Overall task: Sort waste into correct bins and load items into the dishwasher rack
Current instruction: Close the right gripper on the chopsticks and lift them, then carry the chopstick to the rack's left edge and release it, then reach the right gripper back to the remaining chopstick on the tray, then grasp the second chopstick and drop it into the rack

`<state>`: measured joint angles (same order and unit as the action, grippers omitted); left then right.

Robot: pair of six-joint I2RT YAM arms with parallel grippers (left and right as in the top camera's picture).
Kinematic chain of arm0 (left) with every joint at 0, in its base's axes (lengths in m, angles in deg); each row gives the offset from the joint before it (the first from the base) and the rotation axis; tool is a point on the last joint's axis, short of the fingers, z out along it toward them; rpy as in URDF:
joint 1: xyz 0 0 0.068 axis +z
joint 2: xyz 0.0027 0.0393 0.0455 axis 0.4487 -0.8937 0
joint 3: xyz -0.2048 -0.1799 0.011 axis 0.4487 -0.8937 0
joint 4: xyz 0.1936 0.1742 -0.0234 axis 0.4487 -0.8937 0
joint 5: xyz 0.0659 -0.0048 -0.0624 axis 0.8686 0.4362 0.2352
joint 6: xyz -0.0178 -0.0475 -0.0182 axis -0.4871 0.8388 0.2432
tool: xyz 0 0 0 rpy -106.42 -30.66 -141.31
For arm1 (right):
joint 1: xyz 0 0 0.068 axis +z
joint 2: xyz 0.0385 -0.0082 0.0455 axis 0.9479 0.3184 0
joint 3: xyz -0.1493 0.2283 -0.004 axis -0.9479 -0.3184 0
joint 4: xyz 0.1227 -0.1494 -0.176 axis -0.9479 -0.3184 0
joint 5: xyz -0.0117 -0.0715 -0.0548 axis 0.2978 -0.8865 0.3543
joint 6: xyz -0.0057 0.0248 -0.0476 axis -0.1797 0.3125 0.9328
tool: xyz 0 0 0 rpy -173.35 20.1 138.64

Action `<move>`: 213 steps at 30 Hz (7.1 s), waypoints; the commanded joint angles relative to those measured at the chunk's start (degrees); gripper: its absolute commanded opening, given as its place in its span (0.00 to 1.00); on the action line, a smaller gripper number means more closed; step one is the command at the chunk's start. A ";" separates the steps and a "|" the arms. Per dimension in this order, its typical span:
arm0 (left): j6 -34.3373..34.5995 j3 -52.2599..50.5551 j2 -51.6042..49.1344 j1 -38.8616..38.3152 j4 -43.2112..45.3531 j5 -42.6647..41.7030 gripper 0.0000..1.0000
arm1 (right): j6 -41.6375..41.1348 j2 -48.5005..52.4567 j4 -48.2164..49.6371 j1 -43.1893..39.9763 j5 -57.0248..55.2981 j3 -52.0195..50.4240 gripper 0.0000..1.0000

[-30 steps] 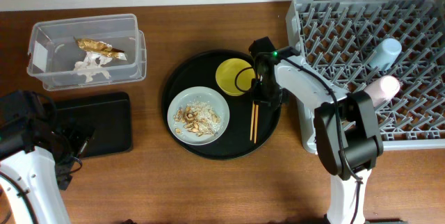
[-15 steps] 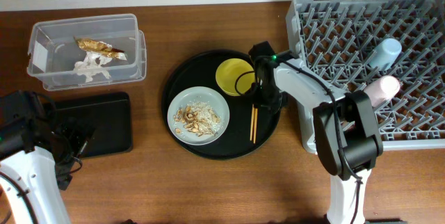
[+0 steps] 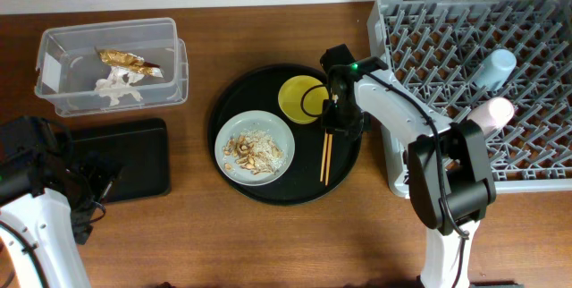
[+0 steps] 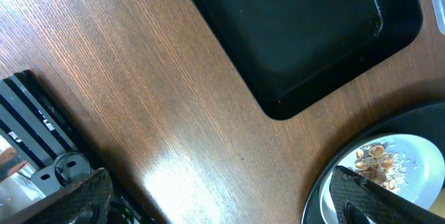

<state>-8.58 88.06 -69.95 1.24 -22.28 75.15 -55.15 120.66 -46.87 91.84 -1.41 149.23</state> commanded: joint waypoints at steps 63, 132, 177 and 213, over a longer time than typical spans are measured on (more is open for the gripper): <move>0.57 -0.09 -0.09 0.28 0.07 0.61 0.99 | -2.05 -1.29 11.10 2.08 -3.30 -9.81 0.22; 0.57 -0.09 -0.09 0.28 0.07 0.63 0.99 | 15.19 -15.23 -37.86 -12.24 3.80 29.86 0.46; 0.57 -0.09 -0.09 0.28 0.07 0.61 0.99 | -11.65 -8.70 18.38 7.78 -9.29 -18.69 0.46; 0.57 -0.09 -0.09 0.28 0.07 0.61 0.99 | 12.79 -6.29 -15.96 -8.52 -15.76 25.14 0.04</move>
<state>-8.58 88.04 -69.95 1.24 -22.28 75.17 -51.80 114.61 -62.06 87.86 -14.65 170.50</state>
